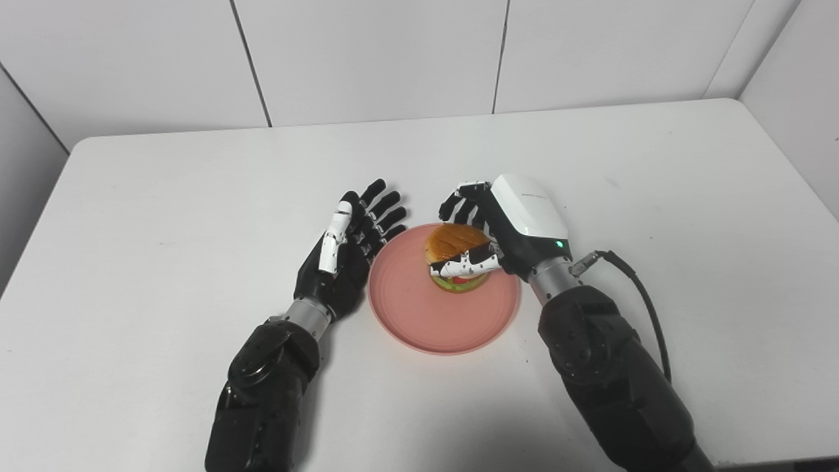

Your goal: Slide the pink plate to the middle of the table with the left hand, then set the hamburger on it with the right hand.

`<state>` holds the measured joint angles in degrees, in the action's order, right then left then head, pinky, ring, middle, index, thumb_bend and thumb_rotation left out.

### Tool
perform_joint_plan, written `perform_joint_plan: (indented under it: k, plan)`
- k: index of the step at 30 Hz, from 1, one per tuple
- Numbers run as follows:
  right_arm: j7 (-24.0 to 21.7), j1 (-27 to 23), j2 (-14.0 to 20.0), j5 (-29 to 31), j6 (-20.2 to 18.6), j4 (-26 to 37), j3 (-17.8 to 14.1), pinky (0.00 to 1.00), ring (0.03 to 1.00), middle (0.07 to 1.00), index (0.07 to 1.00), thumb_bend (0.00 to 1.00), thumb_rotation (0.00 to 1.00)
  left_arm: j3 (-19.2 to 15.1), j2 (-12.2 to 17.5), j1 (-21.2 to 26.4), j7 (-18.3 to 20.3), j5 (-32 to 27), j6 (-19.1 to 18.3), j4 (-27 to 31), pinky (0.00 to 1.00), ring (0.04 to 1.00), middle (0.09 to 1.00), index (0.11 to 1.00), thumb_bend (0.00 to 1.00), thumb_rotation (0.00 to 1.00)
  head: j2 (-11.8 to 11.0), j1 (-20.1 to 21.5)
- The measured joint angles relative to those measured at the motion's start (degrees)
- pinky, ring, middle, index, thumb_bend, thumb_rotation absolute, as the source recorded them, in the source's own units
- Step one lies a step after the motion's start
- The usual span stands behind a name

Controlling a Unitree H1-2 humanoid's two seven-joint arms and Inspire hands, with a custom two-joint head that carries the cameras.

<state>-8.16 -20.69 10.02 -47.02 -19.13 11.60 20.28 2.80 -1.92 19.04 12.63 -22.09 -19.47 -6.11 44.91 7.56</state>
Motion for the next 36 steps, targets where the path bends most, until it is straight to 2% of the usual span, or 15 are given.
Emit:
perform_joint_plan:
  k: [4, 6, 7, 8, 11, 15, 18, 20, 22, 24, 30, 32, 33, 34, 36]
  plan:
    - [0.03, 0.02, -0.35, 0.45, 0.77, -1.03, 0.95, 0.25, 0.328, 0.421, 0.487, 0.51, 0.13, 0.26, -0.19, 0.00, -0.32, 0.53, -0.83, 0.59, 0.93, 0.923, 0.931, 0.938, 0.40, 1.00, 0.44, -0.44]
    - [0.09, 0.02, -0.47, 0.47, 0.98, -1.25, 1.16, 0.26, 0.344, 0.434, 0.487, 0.51, 0.13, 0.27, -0.31, 0.00, -0.33, 0.96, -0.92, 0.63, 0.93, 0.923, 0.932, 0.939, 0.40, 1.00, 0.53, -0.53]
    - [0.12, 0.03, -0.50, 0.47, 1.06, -1.38, 1.22, 0.32, 0.412, 0.485, 0.487, 0.51, 0.13, 0.24, -0.38, 0.00, -0.34, 0.97, -0.95, 0.64, 0.93, 0.924, 0.932, 0.938, 0.40, 1.00, 0.61, -0.61]
    - [0.24, 0.03, -0.53, 0.47, 1.17, -1.54, 1.27, 0.33, 0.427, 0.495, 0.486, 0.51, 0.13, 0.22, -0.42, 0.00, -0.34, 0.99, -0.99, 0.66, 0.93, 0.924, 0.932, 0.938, 0.41, 1.00, 0.62, -0.62]
    - [0.84, 0.03, -0.55, 0.49, 2.58, -2.57, 1.37, 0.30, 0.393, 0.464, 0.486, 0.51, 0.12, 0.19, -0.57, 0.00, -0.34, 1.03, -1.16, 0.76, 0.93, 0.919, 0.928, 0.932, 0.41, 1.00, 0.62, -0.62]
    - [1.55, 0.09, -0.52, 0.61, 3.34, -3.18, 1.43, 0.33, 0.433, 0.495, 0.486, 0.52, 0.13, 0.12, -0.67, 0.00, -0.46, 1.06, -1.58, 0.87, 0.93, 0.919, 0.927, 0.932, 0.41, 1.00, 0.79, -0.62]
    - [1.54, 0.09, -0.47, 0.47, 3.35, -3.28, 1.59, 0.31, 0.414, 0.484, 0.487, 0.52, 0.13, 0.13, -0.67, 0.00, -0.46, 1.09, -1.60, 0.95, 0.92, 0.918, 0.926, 0.931, 0.41, 1.00, 0.79, -0.70]
    - [1.53, 0.09, -0.40, 0.39, 3.35, -3.28, 1.73, 0.26, 0.348, 0.434, 0.487, 0.52, 0.13, 0.16, -0.67, 0.00, -0.46, 1.22, -1.61, 0.95, 0.92, 0.920, 0.928, 0.932, 0.41, 1.00, 0.79, -0.70]
    - [1.52, 0.09, -0.30, 0.36, 3.36, -3.27, 1.78, 0.25, 0.339, 0.433, 0.487, 0.52, 0.13, 0.19, -0.66, 0.00, -0.46, 1.22, -1.61, 0.95, 0.93, 0.922, 0.930, 0.933, 0.41, 1.00, 0.79, -0.70]
    - [1.21, 0.09, -0.17, 0.34, 3.36, -3.19, 1.87, 0.27, 0.361, 0.456, 0.487, 0.52, 0.13, 0.19, -0.67, 0.00, -0.46, 1.21, -1.63, 0.97, 0.93, 0.926, 0.933, 0.932, 0.41, 1.00, 0.88, -0.44]
    - [-0.85, 0.09, 0.41, -0.14, 3.35, -2.35, 2.13, 0.41, 0.513, 0.578, 0.491, 0.52, 0.15, 0.07, -0.75, 0.00, -0.46, 1.20, -1.79, 1.07, 0.93, 0.934, 0.938, 0.933, 0.41, 1.00, 0.88, -0.44]
    - [-1.64, 0.09, 0.61, -1.03, 3.34, -2.00, 2.31, 0.46, 0.552, 0.618, 0.625, 0.78, 0.34, 0.08, -0.74, 0.00, -0.45, 1.18, -1.80, 1.05, 0.94, 0.945, 0.940, 0.939, 0.41, 1.00, 0.79, -0.35]
    - [-2.23, 0.09, 0.74, -1.52, 3.33, -1.75, 2.36, 0.47, 0.569, 0.634, 0.655, 0.83, 0.39, 0.08, -0.74, 0.01, -0.44, 1.18, -1.81, 1.03, 0.95, 0.948, 0.942, 0.941, 0.41, 1.00, 0.70, -0.26]
    - [-2.66, 0.09, 0.89, -1.94, 3.31, -1.60, 2.42, 0.47, 0.569, 0.634, 0.655, 0.83, 0.39, 0.09, -0.73, 0.01, -0.42, 1.17, -1.81, 1.02, 0.95, 0.948, 0.942, 0.941, 0.41, 1.00, 0.70, -0.26]
    - [-3.72, 0.09, 1.27, -2.85, 3.18, -1.10, 2.40, 0.48, 0.580, 0.653, 0.689, 0.86, 0.46, 0.09, -0.69, 0.01, -0.38, 1.06, -1.82, 1.00, 0.95, 0.948, 0.939, 0.939, 0.41, 1.00, 0.70, -0.26]
